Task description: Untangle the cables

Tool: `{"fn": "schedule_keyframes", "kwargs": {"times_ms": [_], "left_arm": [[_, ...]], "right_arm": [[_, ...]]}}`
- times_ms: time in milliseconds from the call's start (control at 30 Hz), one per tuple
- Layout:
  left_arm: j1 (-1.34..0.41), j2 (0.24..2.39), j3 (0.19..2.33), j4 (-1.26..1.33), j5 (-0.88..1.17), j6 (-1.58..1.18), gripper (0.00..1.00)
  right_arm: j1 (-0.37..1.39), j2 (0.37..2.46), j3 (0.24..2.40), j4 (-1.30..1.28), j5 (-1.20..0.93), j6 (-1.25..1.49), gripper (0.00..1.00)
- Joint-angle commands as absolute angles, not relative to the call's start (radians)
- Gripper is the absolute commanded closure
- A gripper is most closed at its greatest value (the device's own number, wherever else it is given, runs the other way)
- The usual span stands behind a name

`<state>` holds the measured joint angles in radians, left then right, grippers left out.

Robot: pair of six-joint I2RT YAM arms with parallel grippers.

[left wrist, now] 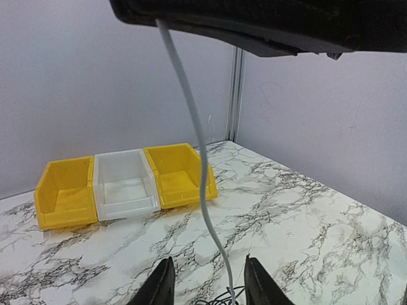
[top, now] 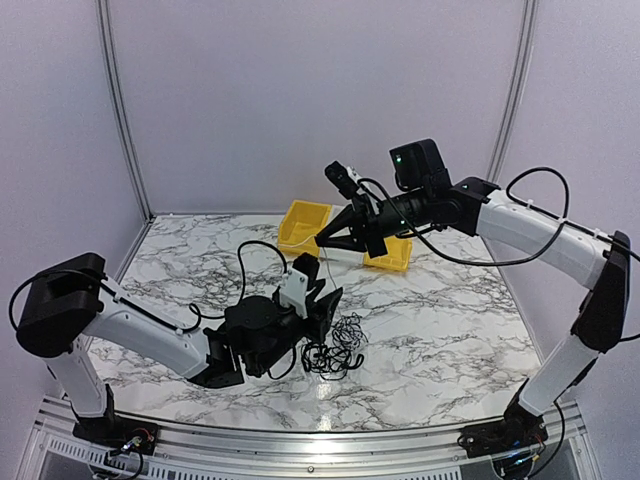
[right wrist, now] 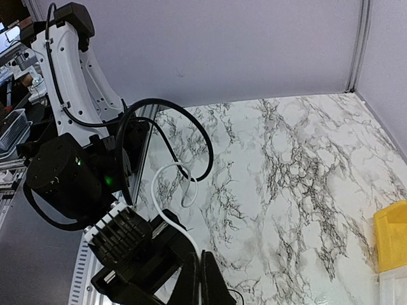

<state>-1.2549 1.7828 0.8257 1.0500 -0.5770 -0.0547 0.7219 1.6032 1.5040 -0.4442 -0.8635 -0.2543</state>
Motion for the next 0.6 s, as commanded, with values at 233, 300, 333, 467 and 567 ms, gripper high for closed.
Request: {"fn": "schedule_keyframes", "kwargs": {"times_ms": [233, 300, 333, 467, 567], "left_arm": [[-1.234, 1.814, 0.845, 1.162, -0.551, -0.038, 0.80], [-1.232, 1.817, 0.844, 1.169, -0.546, -0.036, 0.87], [-1.232, 1.818, 0.843, 1.174, -0.545, -0.036, 0.91], [-1.230, 1.819, 0.823, 1.209, -0.553, -0.039, 1.00], [-1.230, 1.809, 0.796, 1.240, -0.564, -0.051, 1.00]], "right_arm": [[0.732, 1.625, 1.542, -0.420, -0.890, -0.241, 1.00], [0.732, 1.626, 1.539, -0.420, -0.890, -0.244, 1.00], [0.733, 1.626, 1.537, -0.420, -0.890, -0.245, 1.00], [0.732, 1.627, 1.533, -0.420, -0.890, -0.250, 1.00], [0.733, 1.623, 1.526, -0.427, -0.879, -0.264, 1.00]]}}
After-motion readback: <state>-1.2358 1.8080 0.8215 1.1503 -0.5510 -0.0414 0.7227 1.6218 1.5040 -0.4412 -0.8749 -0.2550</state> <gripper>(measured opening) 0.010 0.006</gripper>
